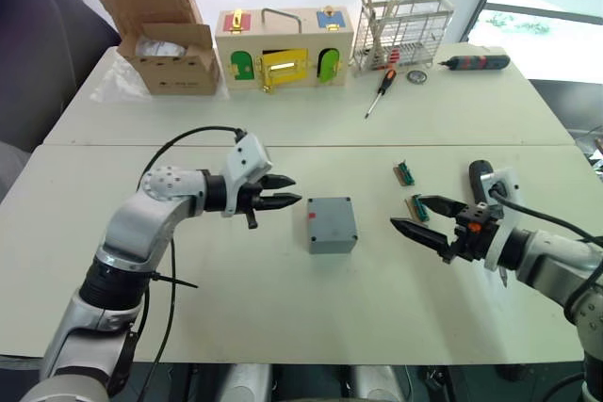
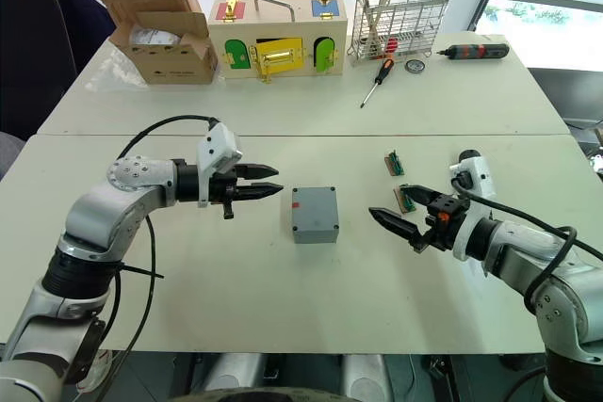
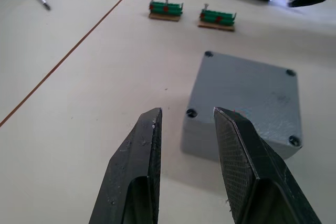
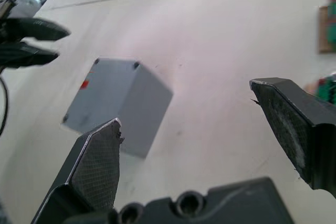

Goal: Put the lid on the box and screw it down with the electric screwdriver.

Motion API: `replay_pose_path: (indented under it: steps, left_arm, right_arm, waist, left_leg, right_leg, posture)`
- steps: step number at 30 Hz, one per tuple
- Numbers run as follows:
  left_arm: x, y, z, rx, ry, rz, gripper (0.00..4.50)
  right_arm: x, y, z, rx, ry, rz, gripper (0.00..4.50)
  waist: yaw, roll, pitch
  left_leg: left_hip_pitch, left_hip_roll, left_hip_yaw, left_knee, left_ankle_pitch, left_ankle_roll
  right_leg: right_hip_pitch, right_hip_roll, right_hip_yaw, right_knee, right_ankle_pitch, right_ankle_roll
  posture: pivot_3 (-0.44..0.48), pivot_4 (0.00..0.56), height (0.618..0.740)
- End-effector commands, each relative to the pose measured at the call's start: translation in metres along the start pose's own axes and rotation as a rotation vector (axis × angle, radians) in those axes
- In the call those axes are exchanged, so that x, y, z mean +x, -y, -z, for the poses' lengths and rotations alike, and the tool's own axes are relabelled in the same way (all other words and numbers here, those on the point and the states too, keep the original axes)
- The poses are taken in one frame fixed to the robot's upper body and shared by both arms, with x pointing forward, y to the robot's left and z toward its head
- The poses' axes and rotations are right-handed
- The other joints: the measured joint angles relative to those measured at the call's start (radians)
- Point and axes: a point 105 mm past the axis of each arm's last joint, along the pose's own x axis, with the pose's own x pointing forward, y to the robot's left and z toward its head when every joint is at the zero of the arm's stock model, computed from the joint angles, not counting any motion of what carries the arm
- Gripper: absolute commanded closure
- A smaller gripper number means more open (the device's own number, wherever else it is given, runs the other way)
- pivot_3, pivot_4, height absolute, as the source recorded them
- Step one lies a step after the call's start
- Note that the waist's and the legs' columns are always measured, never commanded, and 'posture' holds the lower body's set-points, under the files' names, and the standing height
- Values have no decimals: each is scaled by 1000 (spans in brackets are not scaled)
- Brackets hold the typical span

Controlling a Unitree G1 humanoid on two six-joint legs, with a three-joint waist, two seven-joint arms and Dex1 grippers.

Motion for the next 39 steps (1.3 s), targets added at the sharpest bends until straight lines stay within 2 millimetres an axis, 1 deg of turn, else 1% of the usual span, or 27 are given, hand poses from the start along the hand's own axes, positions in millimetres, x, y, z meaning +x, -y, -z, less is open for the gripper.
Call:
replay_pose_path:
  steps: [1, 6, 11, 14, 18, 25, 34, 35, 36, 39]
  left_arm:
    - [10, 10, -11, 55, 22, 49, 2966]
    - [17, 16, -9, 51, 25, 68, 2966]
    - [20, 17, -6, 43, 23, 67, 2966]
    - [22, 16, -4, 39, 21, 58, 2966]
    - [22, 16, -2, 37, 18, 52, 2966]
    - [23, 16, -2, 34, 21, 44, 2966]
    - [25, 16, 1, 48, 11, 38, 2966]
    - [25, 16, 1, 50, 10, 37, 2966]
    - [25, 16, 2, 50, 10, 38, 2966]
    - [25, 16, 2, 51, 10, 37, 2966]
  right_arm:
    - [8, 21, 1, -89, 29, 125, 21]
    - [21, 34, 6, -114, 56, 199, 21]
    - [27, 39, 13, -112, 60, 219, 21]
    - [29, 43, 15, -101, 64, 233, 786]
    - [29, 45, 18, -92, 61, 247, 2130]
    - [30, 47, 14, -66, 93, 263, 2130]
    - [34, 49, 16, -50, 95, 272, 2130]
    - [35, 49, 17, -52, 93, 274, 2648]
    - [35, 50, 17, -54, 92, 276, 2949]
    - [35, 51, 18, -53, 90, 280, 4460]
  waist:
    - [0, 0, 0]
    - [-3, 0, 0]
    - [0, 0, 0]
    - [-1, 0, 0]
    - [-2, 0, 0]
    - [-1, 0, 0]
    - [-1, 0, 0]
    - [-1, 0, 0]
    - [-1, 0, 0]
    - [-1, 0, 0]
  left_leg:
    - [0, 0, 0, 0, 0, 0]
    - [0, 0, 1, 0, 0, 0]
    - [0, 0, 1, 0, 0, 0]
    - [0, 0, 1, 0, 0, 0]
    - [0, 0, 1, 0, 0, 0]
    - [0, 0, 1, 0, 0, 0]
    - [0, 0, 1, 0, 0, 0]
    - [0, 0, 1, 0, 0, 0]
    - [0, 0, 1, 0, 0, 0]
    - [0, 0, 1, 0, 0, 0]
  right_leg:
    - [0, 0, 0, 0, 0, 0]
    - [-1, 0, 0, 0, 0, 0]
    - [0, 0, 0, 0, 0, 0]
    - [0, 0, 0, 0, 0, 0]
    - [0, 0, 0, 0, 0, 0]
    - [0, 0, 0, 0, 0, 0]
    - [0, 0, 0, 0, 0, 0]
    - [0, 0, 0, 0, 0, 0]
    - [0, 0, 0, 0, 0, 0]
    - [0, 0, 0, 0, 0, 0]
  posture:
    - [0, 150, 730]
    - [0, 150, 730]
    - [0, 150, 730]
    - [0, 150, 730]
    - [0, 150, 730]
    - [0, 150, 730]
    - [0, 150, 730]
    - [0, 150, 730]
    - [0, 150, 730]
    - [0, 150, 730]
